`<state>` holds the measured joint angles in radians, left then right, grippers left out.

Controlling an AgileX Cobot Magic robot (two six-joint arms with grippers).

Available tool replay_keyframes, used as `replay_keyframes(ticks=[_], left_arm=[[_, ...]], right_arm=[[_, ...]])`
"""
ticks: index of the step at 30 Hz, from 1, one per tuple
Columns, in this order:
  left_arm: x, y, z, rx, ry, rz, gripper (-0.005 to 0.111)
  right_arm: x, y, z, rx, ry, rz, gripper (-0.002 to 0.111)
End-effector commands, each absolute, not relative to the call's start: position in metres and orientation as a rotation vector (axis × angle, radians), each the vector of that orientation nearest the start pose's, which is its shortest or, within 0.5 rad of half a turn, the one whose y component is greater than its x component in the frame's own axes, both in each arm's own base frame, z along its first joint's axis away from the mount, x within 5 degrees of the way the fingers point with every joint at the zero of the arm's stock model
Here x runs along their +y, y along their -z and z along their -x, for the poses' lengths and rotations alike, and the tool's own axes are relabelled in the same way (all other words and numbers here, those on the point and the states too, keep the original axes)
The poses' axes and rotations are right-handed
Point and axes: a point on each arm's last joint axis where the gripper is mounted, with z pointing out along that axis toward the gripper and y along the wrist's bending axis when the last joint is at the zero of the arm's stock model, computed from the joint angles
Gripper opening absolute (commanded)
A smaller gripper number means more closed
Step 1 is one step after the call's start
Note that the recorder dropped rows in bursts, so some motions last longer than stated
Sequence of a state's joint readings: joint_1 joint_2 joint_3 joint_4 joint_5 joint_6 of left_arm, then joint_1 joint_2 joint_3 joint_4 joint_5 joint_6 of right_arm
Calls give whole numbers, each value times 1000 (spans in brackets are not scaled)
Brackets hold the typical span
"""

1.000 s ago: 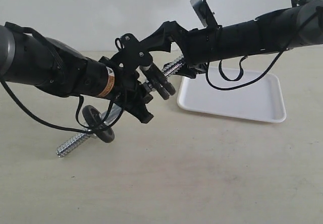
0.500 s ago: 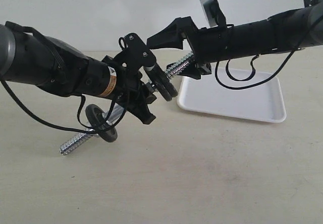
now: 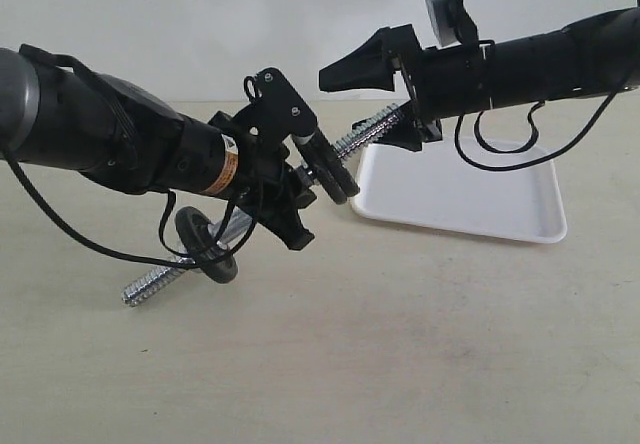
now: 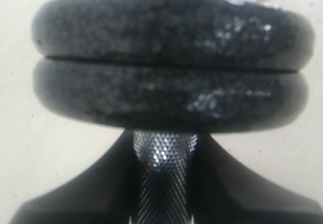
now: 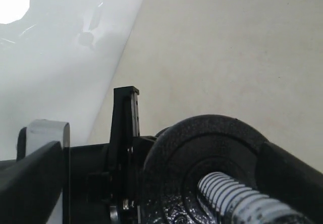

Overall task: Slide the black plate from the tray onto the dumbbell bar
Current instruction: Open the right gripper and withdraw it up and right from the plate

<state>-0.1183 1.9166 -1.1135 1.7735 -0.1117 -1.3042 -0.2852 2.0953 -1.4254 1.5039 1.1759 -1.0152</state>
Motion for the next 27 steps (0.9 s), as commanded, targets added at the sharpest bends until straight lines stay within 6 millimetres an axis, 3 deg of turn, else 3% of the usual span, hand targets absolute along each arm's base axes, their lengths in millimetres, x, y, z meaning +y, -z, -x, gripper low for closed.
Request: replay_keyframes(ticks=[1, 11, 19, 27], left_arm=[[-46, -190, -405, 2148, -164, -600, 4], [-33, -191, -407, 2160, -224, -534, 4], [-30, -191, -407, 2161, -240, -522, 4], [-13, -183, -409, 2195, -234, -471, 4]], right_arm=[[-45, -224, -425, 2029, -1386, -55, 89], [-85, -224, -419, 1998, -1318, -133, 89], [-86, -224, -419, 1993, -1294, -99, 89], [-85, -221, -417, 2029, -1250, -27, 89]])
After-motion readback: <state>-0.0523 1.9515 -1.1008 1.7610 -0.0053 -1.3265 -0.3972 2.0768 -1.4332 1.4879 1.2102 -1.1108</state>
